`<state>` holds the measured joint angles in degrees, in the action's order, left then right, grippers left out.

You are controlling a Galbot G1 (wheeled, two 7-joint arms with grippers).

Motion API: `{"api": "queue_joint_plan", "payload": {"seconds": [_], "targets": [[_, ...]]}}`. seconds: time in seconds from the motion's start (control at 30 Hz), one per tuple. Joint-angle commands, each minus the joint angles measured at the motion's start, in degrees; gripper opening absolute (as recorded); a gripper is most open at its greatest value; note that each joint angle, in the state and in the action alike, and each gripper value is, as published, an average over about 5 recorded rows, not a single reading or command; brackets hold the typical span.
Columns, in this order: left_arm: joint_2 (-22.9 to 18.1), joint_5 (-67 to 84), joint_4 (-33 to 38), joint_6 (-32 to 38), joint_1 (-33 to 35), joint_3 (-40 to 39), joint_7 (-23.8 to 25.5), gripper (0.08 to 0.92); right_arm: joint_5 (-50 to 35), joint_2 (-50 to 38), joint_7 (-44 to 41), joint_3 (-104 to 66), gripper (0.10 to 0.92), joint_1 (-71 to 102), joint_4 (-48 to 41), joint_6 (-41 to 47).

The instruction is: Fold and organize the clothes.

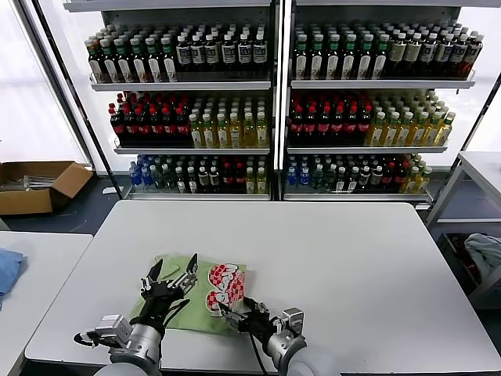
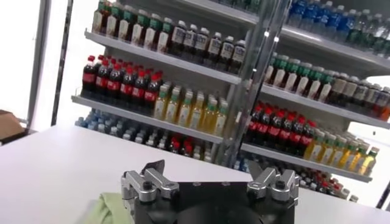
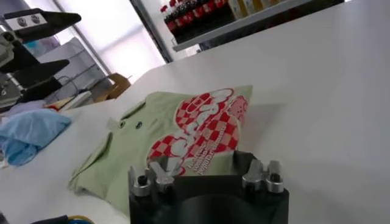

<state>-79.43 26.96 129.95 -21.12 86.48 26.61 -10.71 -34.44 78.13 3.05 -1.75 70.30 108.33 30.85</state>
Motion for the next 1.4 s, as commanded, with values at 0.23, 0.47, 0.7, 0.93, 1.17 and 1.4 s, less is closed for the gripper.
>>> {"api": "queue_joint_plan", "payload": {"seconds": [0.23, 0.47, 0.7, 0.93, 1.17, 1.4], "targets": [[-1.19, -0.71, 0.4, 0.1, 1.96, 1.3, 0.1, 0.823, 0.22, 0.36, -0.04, 0.55, 0.441, -1.11, 0.21, 1.67], [-1.29, -0.68, -0.25, 0.24, 2.31, 1.62, 0.09, 0.823, 7.39, -6.26, -6.96, -4.03, 0.242, 0.81, 6.51, 2.26], [-1.24, -0.37, -0.42, 0.3, 2.67, 1.7, 0.13, 0.823, 8.57, -18.0, -12.99, -14.55, 0.136, 5.76, 10.86, 2.41], [-1.65, -0.45, -0.93, 0.08, 2.09, 0.58, -0.14, 0.823, 12.05, -24.39, -15.79, -25.08, 0.136, 10.63, 10.31, 2.3], [-2.22, -0.2, -1.07, -0.03, 2.36, 0.21, -0.43, 0.823, 22.06, -23.08, -16.83, -27.11, 0.139, 13.05, 10.58, -4.26], [-2.27, 1.37, -0.47, 0.01, 3.32, 0.88, -0.66, 0.823, 24.1, -21.62, -14.53, -29.66, 0.288, 13.59, 11.11, -5.49]]}}
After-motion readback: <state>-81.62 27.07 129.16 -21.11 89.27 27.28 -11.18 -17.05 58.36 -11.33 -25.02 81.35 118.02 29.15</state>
